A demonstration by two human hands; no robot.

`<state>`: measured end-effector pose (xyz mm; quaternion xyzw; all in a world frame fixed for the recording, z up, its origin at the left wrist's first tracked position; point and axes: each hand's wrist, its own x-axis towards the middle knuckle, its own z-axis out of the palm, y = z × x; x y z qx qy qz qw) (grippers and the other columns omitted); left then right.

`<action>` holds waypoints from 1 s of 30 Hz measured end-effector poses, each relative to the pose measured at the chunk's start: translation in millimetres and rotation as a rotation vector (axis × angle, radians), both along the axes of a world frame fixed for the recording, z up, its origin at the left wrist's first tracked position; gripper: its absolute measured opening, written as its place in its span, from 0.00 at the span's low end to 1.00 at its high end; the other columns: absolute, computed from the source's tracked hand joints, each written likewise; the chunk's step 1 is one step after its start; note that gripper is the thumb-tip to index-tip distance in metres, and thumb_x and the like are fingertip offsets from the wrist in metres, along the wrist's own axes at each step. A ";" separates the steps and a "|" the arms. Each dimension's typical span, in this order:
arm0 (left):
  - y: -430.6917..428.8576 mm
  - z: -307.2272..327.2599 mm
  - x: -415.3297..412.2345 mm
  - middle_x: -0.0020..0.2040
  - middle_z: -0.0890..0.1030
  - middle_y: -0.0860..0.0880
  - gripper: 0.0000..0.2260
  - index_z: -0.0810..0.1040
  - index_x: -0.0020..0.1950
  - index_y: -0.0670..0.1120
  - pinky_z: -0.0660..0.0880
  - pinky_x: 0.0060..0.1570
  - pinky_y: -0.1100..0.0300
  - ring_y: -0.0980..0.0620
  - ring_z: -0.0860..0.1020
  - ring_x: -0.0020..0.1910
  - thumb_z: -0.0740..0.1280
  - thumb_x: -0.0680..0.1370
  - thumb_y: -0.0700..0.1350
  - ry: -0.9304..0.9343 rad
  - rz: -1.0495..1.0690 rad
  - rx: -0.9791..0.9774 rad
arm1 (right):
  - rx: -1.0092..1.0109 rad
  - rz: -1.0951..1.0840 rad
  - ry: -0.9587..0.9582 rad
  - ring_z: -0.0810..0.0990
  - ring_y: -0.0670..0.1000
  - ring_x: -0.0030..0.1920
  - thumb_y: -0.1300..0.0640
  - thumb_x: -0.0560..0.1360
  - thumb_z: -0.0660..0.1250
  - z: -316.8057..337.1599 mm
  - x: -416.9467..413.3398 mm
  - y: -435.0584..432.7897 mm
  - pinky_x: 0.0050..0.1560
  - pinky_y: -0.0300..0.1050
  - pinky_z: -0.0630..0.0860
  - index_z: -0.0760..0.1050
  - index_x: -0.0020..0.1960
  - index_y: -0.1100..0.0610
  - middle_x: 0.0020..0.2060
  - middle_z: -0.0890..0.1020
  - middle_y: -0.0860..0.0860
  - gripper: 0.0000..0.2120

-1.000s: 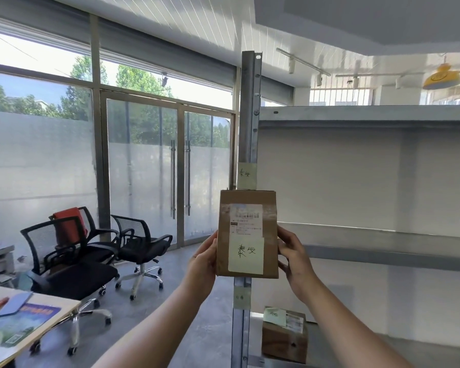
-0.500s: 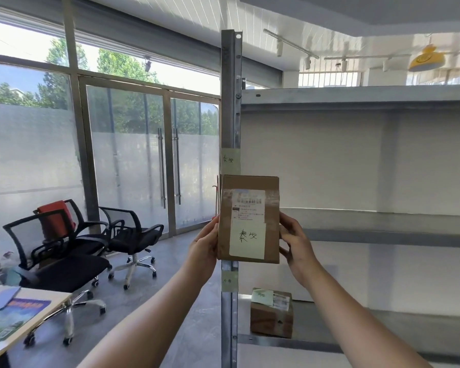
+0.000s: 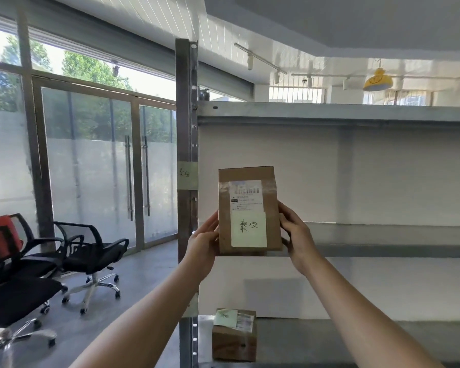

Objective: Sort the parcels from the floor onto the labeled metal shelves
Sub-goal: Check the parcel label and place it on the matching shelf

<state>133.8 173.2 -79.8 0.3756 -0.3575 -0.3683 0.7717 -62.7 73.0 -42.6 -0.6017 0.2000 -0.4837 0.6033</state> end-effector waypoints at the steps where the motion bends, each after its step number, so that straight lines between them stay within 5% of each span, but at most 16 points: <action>1: -5.7 2.9 1.2 0.66 0.82 0.44 0.29 0.76 0.72 0.47 0.66 0.72 0.34 0.37 0.78 0.66 0.53 0.78 0.25 0.000 0.002 0.009 | 0.008 -0.003 0.009 0.78 0.44 0.62 0.55 0.83 0.60 3.1 0.0 -4.2 0.52 0.46 0.75 0.76 0.68 0.44 0.60 0.83 0.42 0.16; 4: -26.0 0.6 9.6 0.66 0.81 0.43 0.26 0.76 0.72 0.48 0.64 0.73 0.33 0.37 0.78 0.66 0.55 0.80 0.27 -0.028 -0.006 0.043 | 0.041 -0.011 0.037 0.78 0.45 0.62 0.55 0.83 0.59 5.1 1.6 -18.0 0.47 0.44 0.74 0.76 0.69 0.44 0.59 0.84 0.42 0.17; 12: -61.7 7.1 24.8 0.64 0.83 0.45 0.18 0.77 0.70 0.48 0.81 0.59 0.52 0.46 0.81 0.63 0.57 0.84 0.34 -0.040 0.055 0.091 | 0.074 -0.033 0.116 0.79 0.45 0.59 0.59 0.83 0.56 8.7 21.8 -60.3 0.44 0.42 0.73 0.75 0.69 0.45 0.59 0.84 0.45 0.19; 20: -87.5 11.9 45.3 0.62 0.84 0.47 0.15 0.79 0.69 0.50 0.74 0.68 0.45 0.44 0.79 0.65 0.65 0.82 0.46 -0.085 0.085 0.190 | 0.166 -0.043 0.180 0.78 0.53 0.59 0.54 0.84 0.57 4.8 48.5 -93.8 0.45 0.44 0.75 0.75 0.69 0.51 0.54 0.83 0.48 0.16; 30: -98.0 6.1 53.8 0.52 0.87 0.45 0.13 0.81 0.65 0.46 0.74 0.68 0.46 0.44 0.82 0.57 0.69 0.81 0.41 0.044 0.117 0.251 | 0.197 -0.079 0.248 0.80 0.50 0.46 0.59 0.83 0.55 -0.9 62.0 -112.9 0.41 0.43 0.76 0.79 0.64 0.56 0.47 0.84 0.51 0.17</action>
